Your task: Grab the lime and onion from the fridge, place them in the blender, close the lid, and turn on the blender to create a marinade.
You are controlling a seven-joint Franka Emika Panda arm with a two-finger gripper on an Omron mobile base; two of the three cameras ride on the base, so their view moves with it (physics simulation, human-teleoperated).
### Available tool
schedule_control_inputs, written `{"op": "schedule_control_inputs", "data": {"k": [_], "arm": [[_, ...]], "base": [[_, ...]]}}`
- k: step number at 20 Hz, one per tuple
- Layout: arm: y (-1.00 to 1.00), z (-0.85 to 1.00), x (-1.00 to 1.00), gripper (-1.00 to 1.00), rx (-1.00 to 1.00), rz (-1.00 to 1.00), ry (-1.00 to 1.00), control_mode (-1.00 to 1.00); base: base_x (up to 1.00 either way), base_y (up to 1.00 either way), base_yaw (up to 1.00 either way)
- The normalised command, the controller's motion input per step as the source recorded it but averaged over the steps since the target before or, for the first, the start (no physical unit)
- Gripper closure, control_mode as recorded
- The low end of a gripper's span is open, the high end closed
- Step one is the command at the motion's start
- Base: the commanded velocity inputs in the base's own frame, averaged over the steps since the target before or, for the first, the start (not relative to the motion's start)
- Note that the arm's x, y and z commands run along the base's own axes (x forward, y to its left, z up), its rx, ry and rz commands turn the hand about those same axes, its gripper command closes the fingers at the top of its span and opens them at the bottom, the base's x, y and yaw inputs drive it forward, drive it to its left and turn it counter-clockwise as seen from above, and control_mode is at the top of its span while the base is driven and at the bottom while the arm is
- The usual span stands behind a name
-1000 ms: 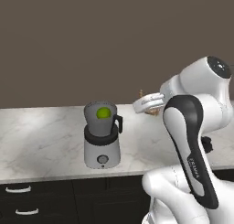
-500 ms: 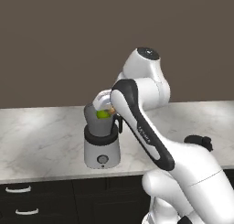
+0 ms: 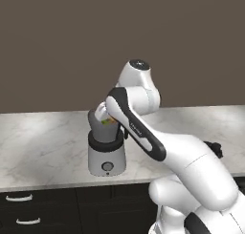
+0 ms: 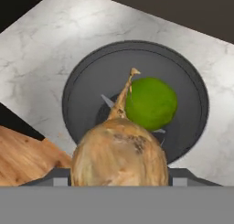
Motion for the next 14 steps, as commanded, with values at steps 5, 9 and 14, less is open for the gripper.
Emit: {"op": "schedule_control_inputs", "data": {"k": [5, 9, 14], "arm": [[0.11, -0.58, 0.48, 1.0, -0.07, 0.05, 0.03, -1.0], [0.41, -0.43, 0.32, 1.0, -0.15, 0.0, 0.13, -1.0], [0.37, -0.39, 0.18, 1.0, -0.14, 0.0, 0.15, -1.0]], "base": [[0.0, 0.0, 0.0], [0.0, 0.0, 0.0], [0.0, 0.0, 0.0]]}}
